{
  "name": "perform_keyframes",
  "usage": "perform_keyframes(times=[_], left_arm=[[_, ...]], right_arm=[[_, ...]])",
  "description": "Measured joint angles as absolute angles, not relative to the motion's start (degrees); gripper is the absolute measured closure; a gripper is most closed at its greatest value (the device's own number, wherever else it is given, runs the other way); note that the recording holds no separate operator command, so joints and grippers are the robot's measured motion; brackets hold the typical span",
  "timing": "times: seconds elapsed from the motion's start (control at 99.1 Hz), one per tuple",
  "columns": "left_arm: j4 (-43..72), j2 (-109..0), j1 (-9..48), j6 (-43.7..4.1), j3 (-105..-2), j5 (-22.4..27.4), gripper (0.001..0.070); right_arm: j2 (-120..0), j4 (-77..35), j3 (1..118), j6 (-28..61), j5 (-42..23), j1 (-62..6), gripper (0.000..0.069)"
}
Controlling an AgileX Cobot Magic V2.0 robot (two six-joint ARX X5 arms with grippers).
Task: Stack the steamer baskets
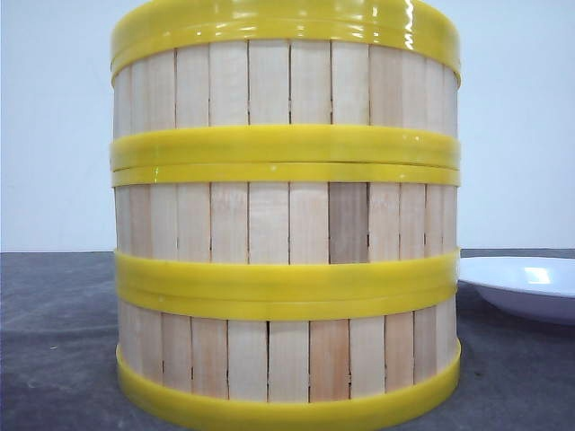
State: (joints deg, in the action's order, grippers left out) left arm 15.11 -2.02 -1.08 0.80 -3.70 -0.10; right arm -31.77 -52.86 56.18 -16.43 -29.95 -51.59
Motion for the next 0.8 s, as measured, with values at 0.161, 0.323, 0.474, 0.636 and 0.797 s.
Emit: perform_keyframes(times=[0.161,0.323,0.474,0.636,0.797], left_arm=[[14.20,-0.27,-1.08,0.78,-3.25,-0.12,0.0684],[14.11,-0.25,-1.08,0.80,-3.20,-0.86,0.0684],[14.06,-0.25,-1.06,0.78,-3.18,-1.13,0.0684],[14.04,-0.25,-1.06,0.78,-3.18,-1.13,0.0684],[14.04,-0.25,-1.06,0.78,-3.18,-1.13,0.0684]], right_arm=[[-31.77,-52.86,56.18,-16.43,-29.95,-51.59,0.0687],[-31.77,-52.86,56.18,-16.43,-29.98,-51.59,0.0687],[-31.77,-52.86,56.18,-16.43,-29.95,-51.59,0.0687],[-31.77,-52.86,56.18,-16.43,-29.95,-51.59,0.0687],[-31.77,-52.86,56.18,-16.43,-29.95,-51.59,0.0687]])
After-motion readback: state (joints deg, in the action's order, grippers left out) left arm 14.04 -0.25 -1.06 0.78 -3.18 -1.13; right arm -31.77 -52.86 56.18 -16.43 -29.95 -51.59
